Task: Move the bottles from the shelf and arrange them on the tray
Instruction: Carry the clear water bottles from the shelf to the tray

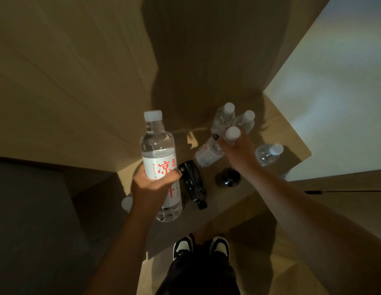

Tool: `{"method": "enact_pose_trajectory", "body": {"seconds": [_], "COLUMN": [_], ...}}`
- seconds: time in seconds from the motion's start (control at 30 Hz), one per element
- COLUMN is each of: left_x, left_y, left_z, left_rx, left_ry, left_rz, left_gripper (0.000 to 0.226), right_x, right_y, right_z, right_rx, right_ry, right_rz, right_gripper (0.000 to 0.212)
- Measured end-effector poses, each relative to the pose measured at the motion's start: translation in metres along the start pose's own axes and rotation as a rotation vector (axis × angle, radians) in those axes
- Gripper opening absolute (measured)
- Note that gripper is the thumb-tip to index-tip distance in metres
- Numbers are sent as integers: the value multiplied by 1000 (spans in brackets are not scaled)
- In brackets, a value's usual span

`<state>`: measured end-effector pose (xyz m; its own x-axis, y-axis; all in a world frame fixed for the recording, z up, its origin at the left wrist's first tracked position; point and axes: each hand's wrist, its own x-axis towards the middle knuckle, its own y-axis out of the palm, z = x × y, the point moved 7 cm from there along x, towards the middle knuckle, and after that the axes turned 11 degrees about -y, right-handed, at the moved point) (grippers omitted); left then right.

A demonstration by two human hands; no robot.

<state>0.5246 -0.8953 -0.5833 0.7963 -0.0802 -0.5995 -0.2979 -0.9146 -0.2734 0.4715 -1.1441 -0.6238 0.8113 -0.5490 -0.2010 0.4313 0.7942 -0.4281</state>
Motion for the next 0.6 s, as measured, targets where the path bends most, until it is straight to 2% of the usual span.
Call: {"method": "enact_pose_trajectory", "body": {"seconds": [0.07, 0.17, 0.33, 0.47, 0.53, 0.6], "left_x": [-10, -29, -82, -133, -160, -187], "left_y": [-2, -3, -18, -41, -57, -72], "left_z": [-6, -20, -64, -93, -102, -106], "left_rx": [-37, -77, 21, -9, -34, -46], "left_ry": [-23, -45, 91, 102, 112, 111], "left_rz": [-4, 12, 72, 138, 110, 97], "left_gripper": [29, 27, 26, 30, 27, 23], "right_x": [-8, -28, -71, -111, -133, -157], "right_y": [-19, -44, -79, -99, -104, -110], "right_z": [14, 49, 127, 180, 201, 218], "right_rx": [61, 125, 196, 197, 162, 230], "right_ry": [-20, -52, -233, -330, -351, -370], "right_rz": [-84, -185, -245, -319, -323, -319], "right_gripper": [46, 49, 25, 29, 27, 21]}}
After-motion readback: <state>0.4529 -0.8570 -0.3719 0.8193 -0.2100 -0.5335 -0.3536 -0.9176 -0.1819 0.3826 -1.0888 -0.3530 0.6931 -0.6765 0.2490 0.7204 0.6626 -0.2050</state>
